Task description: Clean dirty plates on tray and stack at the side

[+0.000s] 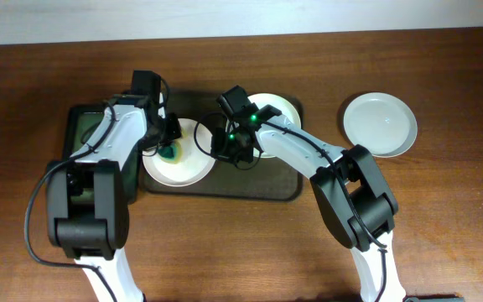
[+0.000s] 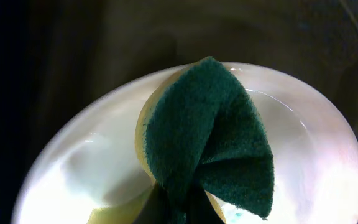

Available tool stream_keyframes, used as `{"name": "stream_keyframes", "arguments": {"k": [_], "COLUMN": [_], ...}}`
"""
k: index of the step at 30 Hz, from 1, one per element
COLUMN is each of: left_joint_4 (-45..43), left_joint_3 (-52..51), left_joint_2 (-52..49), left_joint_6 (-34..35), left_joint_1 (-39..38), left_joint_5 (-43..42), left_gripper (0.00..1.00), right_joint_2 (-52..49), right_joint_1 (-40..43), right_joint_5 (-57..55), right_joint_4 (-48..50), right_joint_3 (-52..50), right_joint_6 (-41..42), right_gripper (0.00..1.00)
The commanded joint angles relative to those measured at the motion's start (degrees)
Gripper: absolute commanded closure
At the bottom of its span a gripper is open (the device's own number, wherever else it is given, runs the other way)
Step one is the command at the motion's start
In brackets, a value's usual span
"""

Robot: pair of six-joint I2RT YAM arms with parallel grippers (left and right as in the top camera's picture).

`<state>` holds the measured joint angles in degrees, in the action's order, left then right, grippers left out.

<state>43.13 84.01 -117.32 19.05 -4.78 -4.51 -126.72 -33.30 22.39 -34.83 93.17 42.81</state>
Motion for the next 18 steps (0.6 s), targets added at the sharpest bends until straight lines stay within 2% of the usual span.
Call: {"name": "stream_keyframes", "arguments": {"k": [1,4,7,13,18], "left_joint_4": [0.5,1.4,1.3,1.2,-2.3], "left_joint_3": [0.5,0.4,0.3,0.3,-1.3], "left_joint_2": [4.2,4.2,4.2,4.2,3.6], "left_joint_6": [-2.0,-3.8,-4.2,-4.2,-4.8], "left_joint_1": [0.5,-2.1,-5.0,-4.8,-4.8], "left_joint_5": [3.8,-2.2,-2.1,-2.1,-1.8], "left_gripper": [1.0,1.0,1.0,1.0,1.0], "right_joint_2": [-0.2,-0.2,0.0,3.2,3.2], "right_joint_1": [0.4,0.4,0.4,2.6,3.8], "right_joint_5": [-2.1,-2.1,-1.9,-3.6,-3.3], "right_joint_4": [-0.9,-0.3,-0.3,-0.8,-0.9], "right_joint_3": [0.2,0.2,1.3,3.6,3.6], "right_joint_6": [-0.7,-0.7,-0.7,-0.7,-0.7], "right_gripper": [0.96,0.96,0.96,0.96,0.96]}}
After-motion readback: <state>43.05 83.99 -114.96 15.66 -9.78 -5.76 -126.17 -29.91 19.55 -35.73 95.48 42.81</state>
